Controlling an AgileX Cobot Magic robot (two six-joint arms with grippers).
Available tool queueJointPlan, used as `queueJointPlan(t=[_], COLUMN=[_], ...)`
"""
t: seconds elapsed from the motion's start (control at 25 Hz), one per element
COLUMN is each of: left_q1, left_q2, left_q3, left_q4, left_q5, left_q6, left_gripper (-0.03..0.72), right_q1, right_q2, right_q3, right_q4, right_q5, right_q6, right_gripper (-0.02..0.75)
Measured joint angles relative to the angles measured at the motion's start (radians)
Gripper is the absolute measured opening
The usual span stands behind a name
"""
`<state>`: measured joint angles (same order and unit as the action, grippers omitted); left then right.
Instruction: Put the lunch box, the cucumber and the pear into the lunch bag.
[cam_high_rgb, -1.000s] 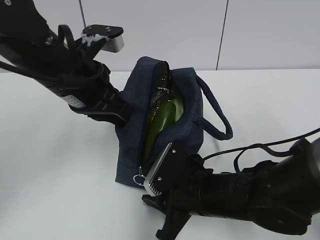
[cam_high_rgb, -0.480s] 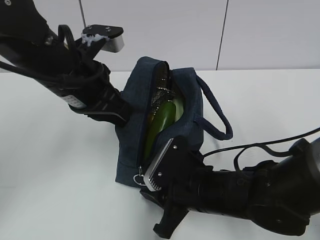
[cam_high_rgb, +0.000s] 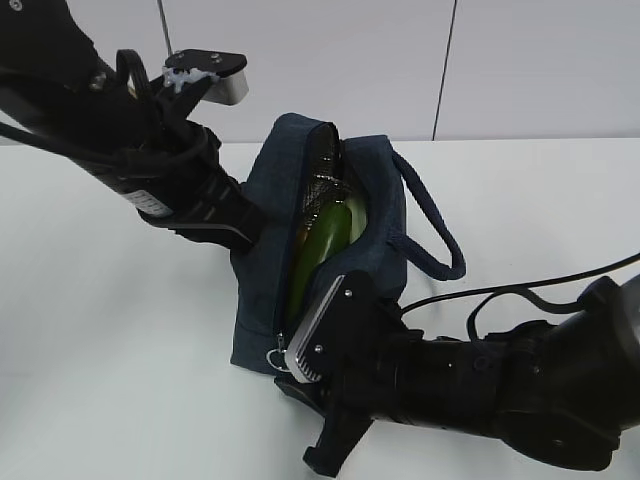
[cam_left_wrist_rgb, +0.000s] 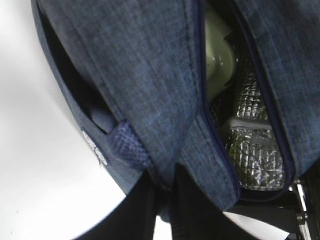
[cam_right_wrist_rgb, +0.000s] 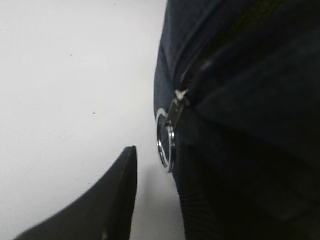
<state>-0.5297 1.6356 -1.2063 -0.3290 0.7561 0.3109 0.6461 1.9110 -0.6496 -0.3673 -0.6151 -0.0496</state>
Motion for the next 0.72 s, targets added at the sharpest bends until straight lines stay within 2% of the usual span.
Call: queueJointPlan(t=[0.28, 0.72], left_q1=[0.000, 0.000], left_q2=[0.000, 0.000], left_q3=[0.000, 0.000], left_q4=[0.000, 0.000], left_q5=[0.000, 0.000], left_q6=[0.000, 0.000], left_gripper=[0.003, 0.003], right_q1=[0.000, 0.000], right_q2=[0.004, 0.017], right_q3=[-0.015, -0.052], right_q4=[0.000, -0.035], right_q5=[-0.011, 0.056], right_q6=[-0.003, -0.003], right_gripper=[0.233, 0.221])
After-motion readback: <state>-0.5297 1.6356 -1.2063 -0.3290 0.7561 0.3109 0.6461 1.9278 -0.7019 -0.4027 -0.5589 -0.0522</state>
